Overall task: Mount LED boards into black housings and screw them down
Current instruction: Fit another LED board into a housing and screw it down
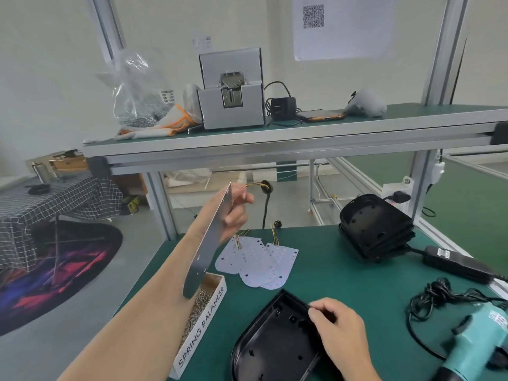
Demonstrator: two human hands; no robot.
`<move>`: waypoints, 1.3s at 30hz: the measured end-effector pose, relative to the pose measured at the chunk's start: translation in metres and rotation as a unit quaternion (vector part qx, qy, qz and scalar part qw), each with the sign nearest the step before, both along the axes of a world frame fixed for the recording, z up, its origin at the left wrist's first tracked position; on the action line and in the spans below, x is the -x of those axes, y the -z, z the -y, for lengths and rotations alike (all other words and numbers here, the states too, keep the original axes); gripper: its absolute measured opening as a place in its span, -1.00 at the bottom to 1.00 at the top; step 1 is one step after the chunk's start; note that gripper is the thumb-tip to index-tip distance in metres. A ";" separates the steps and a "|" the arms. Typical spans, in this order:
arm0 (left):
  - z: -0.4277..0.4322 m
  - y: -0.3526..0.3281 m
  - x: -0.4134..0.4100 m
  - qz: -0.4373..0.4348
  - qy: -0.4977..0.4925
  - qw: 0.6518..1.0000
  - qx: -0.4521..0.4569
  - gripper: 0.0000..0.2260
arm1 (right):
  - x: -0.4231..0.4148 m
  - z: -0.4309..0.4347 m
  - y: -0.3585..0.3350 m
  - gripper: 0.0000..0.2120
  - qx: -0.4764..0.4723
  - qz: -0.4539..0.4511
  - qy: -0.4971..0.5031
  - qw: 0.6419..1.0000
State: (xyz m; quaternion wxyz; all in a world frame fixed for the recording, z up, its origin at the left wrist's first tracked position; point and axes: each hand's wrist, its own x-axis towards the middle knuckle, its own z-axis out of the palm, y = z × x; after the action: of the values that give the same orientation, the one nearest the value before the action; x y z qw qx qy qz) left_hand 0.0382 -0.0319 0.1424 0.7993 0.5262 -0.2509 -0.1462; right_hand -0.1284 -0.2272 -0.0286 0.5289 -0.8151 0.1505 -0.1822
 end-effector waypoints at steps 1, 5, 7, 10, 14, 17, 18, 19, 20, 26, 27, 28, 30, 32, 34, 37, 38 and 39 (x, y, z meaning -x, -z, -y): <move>-0.001 -0.005 0.009 0.006 0.008 1.000 0.010 -0.65 | 0.001 -0.002 -0.002 -0.76 0.001 -0.001 0.003 1.000; -0.004 -0.019 0.047 0.040 0.046 0.998 0.002 -0.79 | -0.002 -0.002 0.000 -0.80 0.006 0.008 0.016 1.000; -0.006 -0.026 0.068 0.060 0.051 0.997 -0.016 -0.79 | -0.001 -0.002 -0.001 -0.81 0.008 0.002 0.022 1.000; -0.007 -0.032 0.094 0.071 0.061 0.995 -0.041 -0.80 | -0.001 -0.003 -0.001 -0.85 -0.008 -0.004 0.022 1.000; -0.019 -0.038 0.118 0.117 0.126 0.981 -0.086 -0.81 | -0.006 -0.005 -0.016 -0.64 -0.028 -0.014 0.030 0.999; -0.029 -0.040 0.134 0.150 0.201 0.965 -0.080 -0.83 | -0.013 -0.006 -0.046 -0.22 0.007 0.044 0.007 0.999; -0.031 -0.040 0.138 0.152 0.219 0.960 -0.080 -0.85 | -0.015 -0.007 -0.057 -0.16 0.018 0.070 -0.023 0.997; -0.033 -0.039 0.142 0.156 0.234 0.956 -0.082 -0.86 | -0.017 -0.010 -0.069 -0.15 0.025 0.097 -0.057 0.993; -0.035 -0.038 0.145 0.163 0.242 0.953 -0.086 -0.86 | -0.018 -0.014 -0.080 -0.19 0.033 0.121 -0.090 0.988; -0.042 -0.022 0.143 0.151 0.223 0.961 -0.063 -0.83 | -0.019 -0.028 -0.109 -0.76 0.065 0.099 -0.157 0.980; -0.043 -0.020 0.140 0.144 0.207 0.966 -0.051 -0.83 | -0.017 -0.029 -0.109 -0.78 0.056 0.096 -0.156 0.981; -0.044 -0.017 0.137 0.129 0.181 0.974 -0.044 -0.82 | -0.014 -0.029 -0.109 -0.77 0.038 0.095 -0.151 0.983; -0.048 -0.009 0.128 0.094 0.095 0.988 -0.075 -0.82 | -0.014 -0.030 -0.107 -0.73 -0.064 0.104 -0.125 0.985; -0.048 0.005 0.119 0.087 -0.013 0.980 -0.181 -0.86 | -0.018 -0.032 -0.109 -0.72 -0.234 0.126 -0.097 0.959; -0.042 0.023 0.111 0.099 -0.087 0.949 -0.285 -0.85 | -0.021 -0.036 -0.115 -0.74 -0.385 0.157 -0.097 0.904; -0.023 0.046 0.102 0.113 -0.174 0.910 -0.359 -0.73 | -0.019 -0.039 -0.125 -0.75 -0.526 0.197 -0.174 0.809; -0.018 0.051 0.099 0.118 -0.186 0.902 -0.372 -0.62 | -0.016 -0.040 -0.126 -0.76 -0.526 0.200 -0.200 0.802; -0.013 0.055 0.096 0.132 -0.192 0.890 -0.392 -0.50 | -0.013 -0.041 -0.129 -0.76 -0.489 0.206 -0.209 0.822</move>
State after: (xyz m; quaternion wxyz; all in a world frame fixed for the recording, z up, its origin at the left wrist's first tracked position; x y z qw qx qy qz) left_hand -0.0580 -0.0190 0.0876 0.5002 0.8490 -0.1701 -0.0052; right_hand -0.1152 -0.1861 0.1006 0.9021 -0.4052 -0.0667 -0.1329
